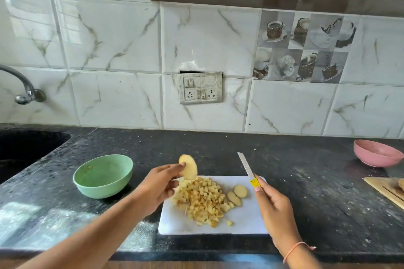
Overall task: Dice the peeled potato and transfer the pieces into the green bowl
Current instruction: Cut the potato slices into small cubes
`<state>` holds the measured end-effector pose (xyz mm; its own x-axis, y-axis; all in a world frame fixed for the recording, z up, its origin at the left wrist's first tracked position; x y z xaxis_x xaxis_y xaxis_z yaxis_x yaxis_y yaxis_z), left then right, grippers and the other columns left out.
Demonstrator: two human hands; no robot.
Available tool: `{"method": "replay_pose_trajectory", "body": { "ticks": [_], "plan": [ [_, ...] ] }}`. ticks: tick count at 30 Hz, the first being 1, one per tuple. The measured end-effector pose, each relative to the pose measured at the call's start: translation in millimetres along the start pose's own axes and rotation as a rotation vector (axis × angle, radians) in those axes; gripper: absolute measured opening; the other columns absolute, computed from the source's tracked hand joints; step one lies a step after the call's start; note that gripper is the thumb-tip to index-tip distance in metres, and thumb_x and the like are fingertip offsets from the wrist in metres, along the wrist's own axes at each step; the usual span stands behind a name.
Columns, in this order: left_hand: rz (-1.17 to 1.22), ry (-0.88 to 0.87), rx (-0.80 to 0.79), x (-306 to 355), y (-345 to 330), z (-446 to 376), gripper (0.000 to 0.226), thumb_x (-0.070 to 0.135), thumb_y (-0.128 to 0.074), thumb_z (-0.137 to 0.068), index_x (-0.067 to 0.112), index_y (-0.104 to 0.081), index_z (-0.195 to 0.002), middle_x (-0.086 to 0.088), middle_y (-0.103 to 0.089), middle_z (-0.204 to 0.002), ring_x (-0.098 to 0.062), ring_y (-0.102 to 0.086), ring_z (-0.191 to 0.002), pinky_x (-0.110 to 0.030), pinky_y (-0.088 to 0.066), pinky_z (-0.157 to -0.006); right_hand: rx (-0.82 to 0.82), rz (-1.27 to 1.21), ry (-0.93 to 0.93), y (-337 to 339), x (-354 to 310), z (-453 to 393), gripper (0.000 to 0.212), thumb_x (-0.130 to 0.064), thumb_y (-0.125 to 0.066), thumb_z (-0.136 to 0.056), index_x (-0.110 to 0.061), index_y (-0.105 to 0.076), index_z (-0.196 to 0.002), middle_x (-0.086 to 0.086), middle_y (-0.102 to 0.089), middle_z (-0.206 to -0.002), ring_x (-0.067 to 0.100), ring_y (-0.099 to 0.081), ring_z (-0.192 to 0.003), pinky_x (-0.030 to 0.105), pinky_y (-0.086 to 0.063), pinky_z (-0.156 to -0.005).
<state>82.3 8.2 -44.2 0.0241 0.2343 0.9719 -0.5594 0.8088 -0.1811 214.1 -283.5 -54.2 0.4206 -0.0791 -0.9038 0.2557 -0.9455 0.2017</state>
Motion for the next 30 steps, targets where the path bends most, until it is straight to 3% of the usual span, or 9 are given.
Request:
{"method": "replay_pose_trajectory", "body": {
  "ticks": [1, 4, 8, 11, 14, 17, 20, 23, 30],
  "plan": [
    [0.057, 0.019, 0.029, -9, 14, 8, 0.026, 0.028, -0.077, -0.096, 0.008, -0.078, -0.112, -0.002, -0.065, -0.079, -0.01, -0.05, -0.061, -0.023, -0.04, -0.051, -0.016, 0.033, 0.016, -1, -2, 1, 0.034, -0.028, -0.061, -0.104, -0.054, -0.069, -0.124, -0.01, -0.069, -0.072, 0.0, -0.041, -0.065, 0.033, -0.044, -0.062],
    [0.21, -0.009, 0.067, -28, 42, 28, 0.027, 0.022, -0.075, -0.097, 0.002, -0.074, -0.115, -0.002, -0.064, -0.076, -0.009, -0.051, -0.063, -0.02, -0.046, -0.053, -0.02, 0.15, 0.036, -2, -5, 2, 0.032, -0.032, -0.06, -0.103, -0.054, -0.068, -0.124, 0.001, -0.055, -0.065, 0.009, -0.038, -0.059, 0.028, -0.031, -0.055],
    [0.379, -0.162, 0.036, -30, 55, 45, 0.027, 0.025, -0.074, -0.093, 0.004, -0.073, -0.111, -0.004, -0.057, -0.076, -0.008, -0.051, -0.064, -0.019, -0.048, -0.058, 0.049, 0.279, 0.027, -2, -14, 7, 0.034, -0.031, -0.059, -0.103, -0.045, -0.066, -0.134, 0.008, -0.076, -0.092, 0.02, -0.068, -0.069, 0.03, -0.049, -0.061],
    [0.391, -0.225, 0.032, -29, 56, 48, 0.027, 0.025, -0.074, -0.091, 0.005, -0.074, -0.11, -0.002, -0.056, -0.073, -0.006, -0.049, -0.06, -0.02, -0.046, -0.06, 0.055, 0.355, 0.101, -20, -34, 28, 0.037, -0.033, -0.055, -0.104, -0.052, -0.06, -0.136, 0.005, -0.067, -0.068, 0.011, -0.053, -0.051, 0.03, -0.045, -0.054],
    [0.335, -0.246, 0.013, -26, 52, 49, 0.026, 0.026, -0.075, -0.089, 0.007, -0.075, -0.107, -0.002, -0.064, -0.077, -0.008, -0.053, -0.065, -0.02, -0.048, -0.064, -0.099, 0.55, 0.192, -62, -59, 60, 0.042, -0.037, -0.05, -0.105, -0.054, -0.05, -0.144, -0.001, -0.058, -0.059, 0.014, -0.051, -0.053, 0.027, -0.039, -0.05],
    [0.287, -0.264, 0.018, -25, 52, 50, 0.038, 0.029, -0.076, -0.088, 0.011, -0.072, -0.122, -0.007, -0.077, -0.1, -0.013, -0.062, -0.08, -0.027, -0.049, -0.074, -0.276, 0.833, 0.259, -109, -89, 88, 0.049, -0.043, -0.037, -0.106, -0.054, -0.033, -0.154, -0.004, -0.068, -0.079, 0.016, -0.051, -0.064, 0.03, -0.033, -0.05],
    [0.19, -0.298, 0.027, -27, 52, 52, 0.048, 0.037, -0.081, -0.087, 0.02, -0.07, -0.131, -0.008, -0.076, -0.124, -0.022, -0.064, -0.099, -0.041, -0.046, -0.086, -0.397, 0.997, 0.314, -142, -101, 104, 0.05, -0.036, -0.034, -0.105, -0.041, -0.036, -0.155, 0.002, -0.074, -0.1, 0.026, -0.068, -0.085, 0.033, -0.052, -0.065],
    [0.182, -0.307, 0.069, -27, 53, 54, 0.044, 0.036, -0.08, -0.088, 0.022, -0.071, -0.13, -0.01, -0.077, -0.119, -0.02, -0.064, -0.094, -0.036, -0.047, -0.078, -0.457, 1.1, 0.292, -156, -98, 107, 0.049, -0.025, -0.039, -0.104, -0.033, -0.04, -0.152, 0.008, -0.073, -0.103, 0.033, -0.07, -0.095, 0.04, -0.059, -0.081],
    [0.171, -0.316, 0.123, -29, 53, 46, 0.025, 0.021, -0.074, -0.099, 0.019, -0.073, -0.124, -0.009, -0.079, -0.109, -0.016, -0.069, -0.085, -0.03, -0.053, -0.068, -0.429, 1.2, 0.182, -147, -84, 101, 0.061, -0.016, -0.033, -0.104, -0.036, -0.021, -0.161, 0.01, -0.071, -0.107, 0.033, -0.068, -0.101, 0.04, -0.054, -0.083]
  ]
}}
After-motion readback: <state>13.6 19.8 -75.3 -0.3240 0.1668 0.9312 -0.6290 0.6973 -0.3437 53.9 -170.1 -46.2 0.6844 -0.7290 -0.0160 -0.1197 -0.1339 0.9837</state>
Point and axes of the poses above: each hand's wrist, its own z-axis away from the middle knuckle, its own y-axis out of the back of the hand, x = y × z, the point moved 5 cm from there along -z, towards the middle knuckle
